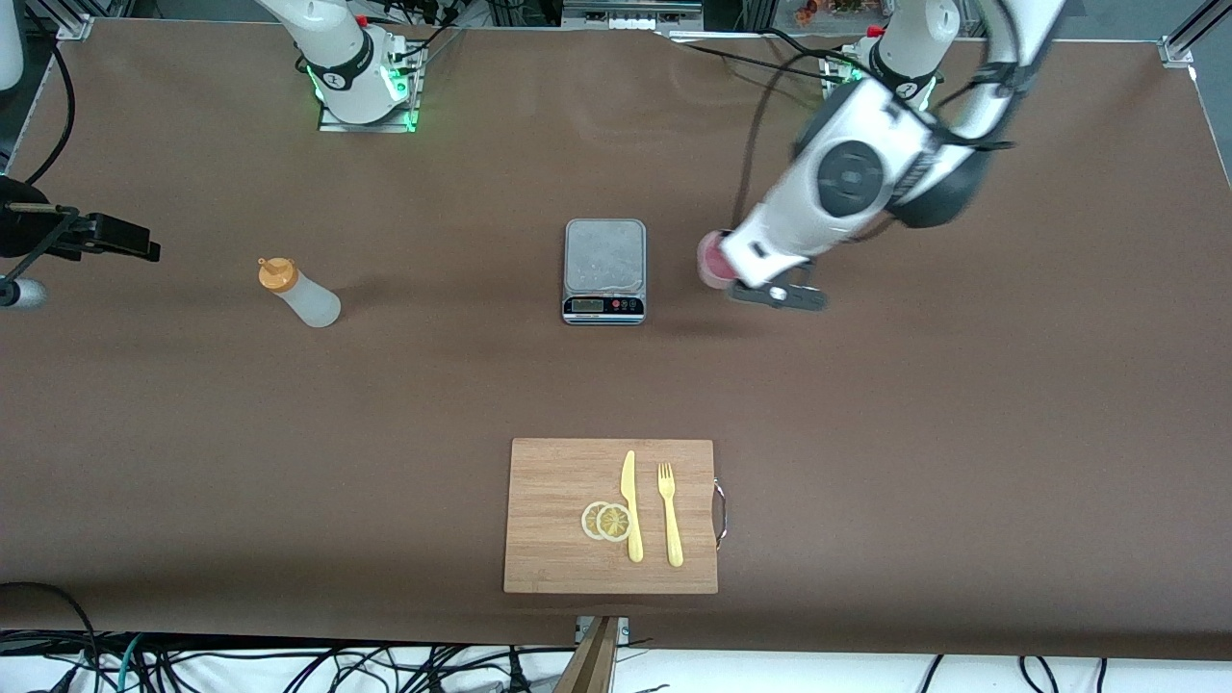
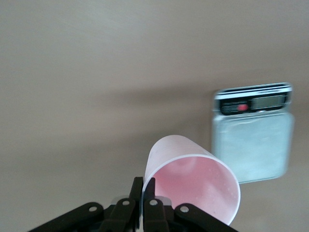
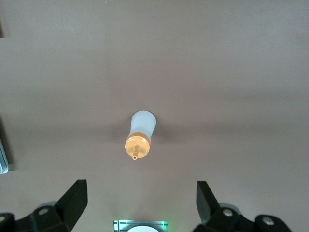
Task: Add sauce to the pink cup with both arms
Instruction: 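Carry the pink cup with the left gripper onto the scale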
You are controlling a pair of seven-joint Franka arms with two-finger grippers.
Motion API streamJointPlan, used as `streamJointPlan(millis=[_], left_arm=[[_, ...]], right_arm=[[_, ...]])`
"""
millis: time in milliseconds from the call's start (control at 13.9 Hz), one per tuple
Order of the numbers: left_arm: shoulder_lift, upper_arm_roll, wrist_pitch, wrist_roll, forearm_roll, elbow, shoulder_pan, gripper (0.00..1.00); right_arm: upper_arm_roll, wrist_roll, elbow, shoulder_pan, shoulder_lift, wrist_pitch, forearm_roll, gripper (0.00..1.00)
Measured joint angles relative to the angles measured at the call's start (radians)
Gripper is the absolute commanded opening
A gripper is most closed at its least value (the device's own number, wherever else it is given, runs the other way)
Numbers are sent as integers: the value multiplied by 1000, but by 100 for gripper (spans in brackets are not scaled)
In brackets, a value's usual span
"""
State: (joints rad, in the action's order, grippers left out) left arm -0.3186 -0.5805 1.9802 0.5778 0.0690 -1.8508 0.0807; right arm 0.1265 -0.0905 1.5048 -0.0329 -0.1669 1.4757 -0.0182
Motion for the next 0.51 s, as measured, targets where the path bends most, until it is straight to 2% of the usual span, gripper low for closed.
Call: streamJointPlan(millis=[289, 505], left_arm=[[-132, 3, 186, 278, -17, 25, 191, 0], [-208, 4, 225, 353, -88, 26, 224, 0]], right_arm=[[-1, 0, 0, -8, -37, 23, 0, 100], [1, 0, -2, -7, -37, 23, 0, 100]])
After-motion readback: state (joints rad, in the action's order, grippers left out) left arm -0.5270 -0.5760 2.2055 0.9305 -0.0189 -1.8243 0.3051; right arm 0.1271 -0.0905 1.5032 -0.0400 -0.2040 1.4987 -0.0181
